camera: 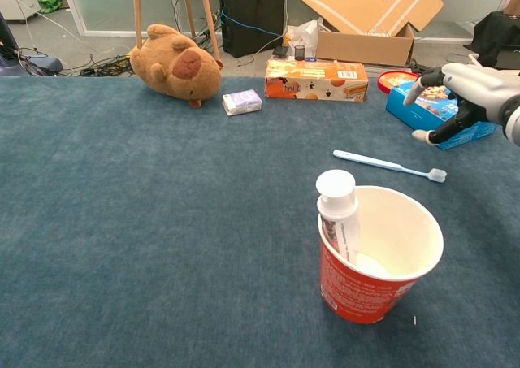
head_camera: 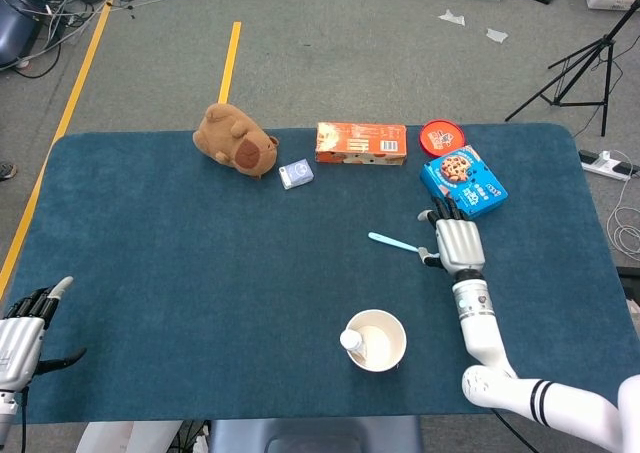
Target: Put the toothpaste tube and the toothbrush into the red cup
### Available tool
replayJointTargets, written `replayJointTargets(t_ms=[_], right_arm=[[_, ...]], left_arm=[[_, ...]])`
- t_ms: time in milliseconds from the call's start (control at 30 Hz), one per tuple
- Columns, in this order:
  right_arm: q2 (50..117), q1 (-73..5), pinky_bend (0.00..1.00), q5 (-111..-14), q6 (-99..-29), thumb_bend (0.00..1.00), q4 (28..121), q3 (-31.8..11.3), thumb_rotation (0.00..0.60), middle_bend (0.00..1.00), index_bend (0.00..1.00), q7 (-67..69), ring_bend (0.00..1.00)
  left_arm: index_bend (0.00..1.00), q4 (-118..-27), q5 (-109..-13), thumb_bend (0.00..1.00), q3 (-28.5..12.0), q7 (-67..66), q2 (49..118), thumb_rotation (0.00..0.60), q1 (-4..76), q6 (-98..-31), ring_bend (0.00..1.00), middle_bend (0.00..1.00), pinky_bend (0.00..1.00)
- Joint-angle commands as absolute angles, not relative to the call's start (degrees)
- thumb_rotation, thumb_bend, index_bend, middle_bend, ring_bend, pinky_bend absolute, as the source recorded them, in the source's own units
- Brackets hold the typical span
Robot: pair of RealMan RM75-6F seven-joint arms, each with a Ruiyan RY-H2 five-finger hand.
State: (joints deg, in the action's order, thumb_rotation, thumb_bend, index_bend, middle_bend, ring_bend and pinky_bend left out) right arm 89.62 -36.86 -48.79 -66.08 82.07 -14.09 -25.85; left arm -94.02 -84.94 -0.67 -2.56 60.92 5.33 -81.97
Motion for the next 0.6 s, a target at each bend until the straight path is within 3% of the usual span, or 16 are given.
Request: replayJointTargets(t_ms=[33, 600], right_arm=[[91.86, -37.83, 0.19, -46.89, -64.94, 0.22, 79.44, -15.03, 0.600, 0.10, 0.35, -26.67, 0.00], [98.87, -40.79, 0.19, -40.37, -60.57, 0.22, 71.00, -16.89, 0.600, 0.10, 0.40, -29.85, 0.00]], left_arm=[[0.06, -94.04, -84.99, 0.00, -0.65, -2.47, 60.87, 0.600, 5.34, -81.96, 0.17, 0.19, 0.23], [0.06, -94.23, -85.15, 0.00, -0.67, -1.55, 60.44, 0.600, 5.28, -82.11, 0.17, 0.19, 0.23]])
